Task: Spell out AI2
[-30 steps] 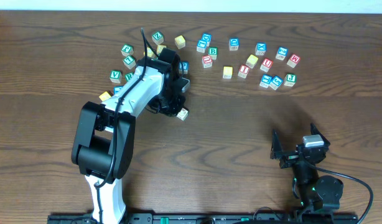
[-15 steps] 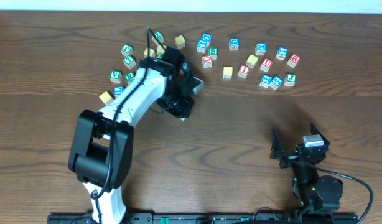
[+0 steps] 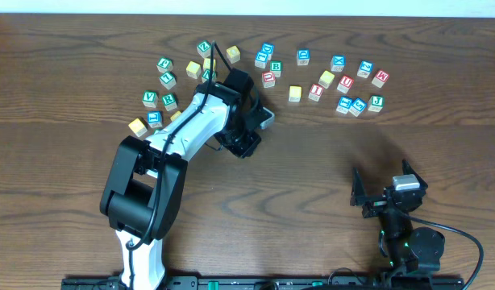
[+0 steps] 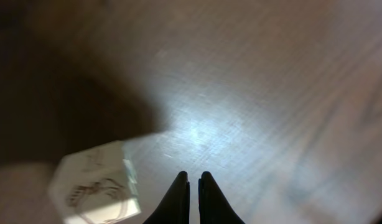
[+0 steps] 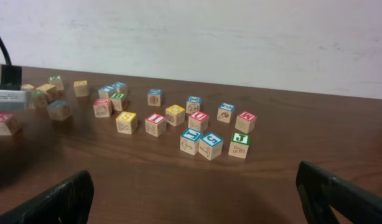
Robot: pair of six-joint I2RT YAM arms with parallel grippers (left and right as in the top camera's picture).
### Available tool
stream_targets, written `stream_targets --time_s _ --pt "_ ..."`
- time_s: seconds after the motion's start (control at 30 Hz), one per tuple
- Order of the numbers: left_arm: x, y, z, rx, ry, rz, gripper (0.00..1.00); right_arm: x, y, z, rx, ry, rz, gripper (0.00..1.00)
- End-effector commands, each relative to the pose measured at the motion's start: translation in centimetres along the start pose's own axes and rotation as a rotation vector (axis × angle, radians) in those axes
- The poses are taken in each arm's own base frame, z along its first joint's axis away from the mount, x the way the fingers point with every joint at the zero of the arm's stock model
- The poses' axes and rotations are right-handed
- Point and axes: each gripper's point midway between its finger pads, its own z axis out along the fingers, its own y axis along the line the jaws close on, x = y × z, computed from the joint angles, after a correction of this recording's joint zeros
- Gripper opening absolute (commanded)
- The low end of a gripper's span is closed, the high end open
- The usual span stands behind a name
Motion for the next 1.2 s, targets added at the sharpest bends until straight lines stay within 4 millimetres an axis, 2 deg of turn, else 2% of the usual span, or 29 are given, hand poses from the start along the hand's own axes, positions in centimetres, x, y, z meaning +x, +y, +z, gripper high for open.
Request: stream_targets --time_s 0.0,0.23,0.33,0.5,0.77,0.9,1.03,1.17 --pt "0.4 1.2 0.5 -0.054 0.023 -0.031 0.07 0.2 0.0 0.0 0.003 0.005 -0.005 0.99" --pt "0.9 1.6 1.7 -0.052 0.056 -0.042 0.08 0.2 0.0 0.0 0.003 0.005 -0.005 0.99" --pt "1.3 2.7 2.0 -0.102 0.075 -0.059 0.08 0.2 0.0 0.0 0.003 0.005 -0.005 0.99" --pt "-0.1 5.2 1.5 -0.191 0.004 -0.160 0.08 0.2 0.0 0.0 0.003 0.005 -0.005 0.99" --pt "-1.2 7.1 0.8 -0.209 -0.076 -0.261 0.08 0.2 0.0 0.0 0.003 0.005 -0.005 0.99" --pt "-2.0 7.3 -0.1 -0.216 -0.106 -0.278 0.08 0.2 0.0 0.0 0.003 0.005 -0.005 0.99" --pt "-2.8 6.9 -1.9 -0.224 -0.146 -0.268 0.07 0.2 0.0 0.0 0.003 0.005 -0.005 0.99" --pt "-2.0 5.9 -4.3 -0.228 -0.144 -0.238 0.08 0.2 0.0 0.0 0.003 0.005 -0.005 0.99"
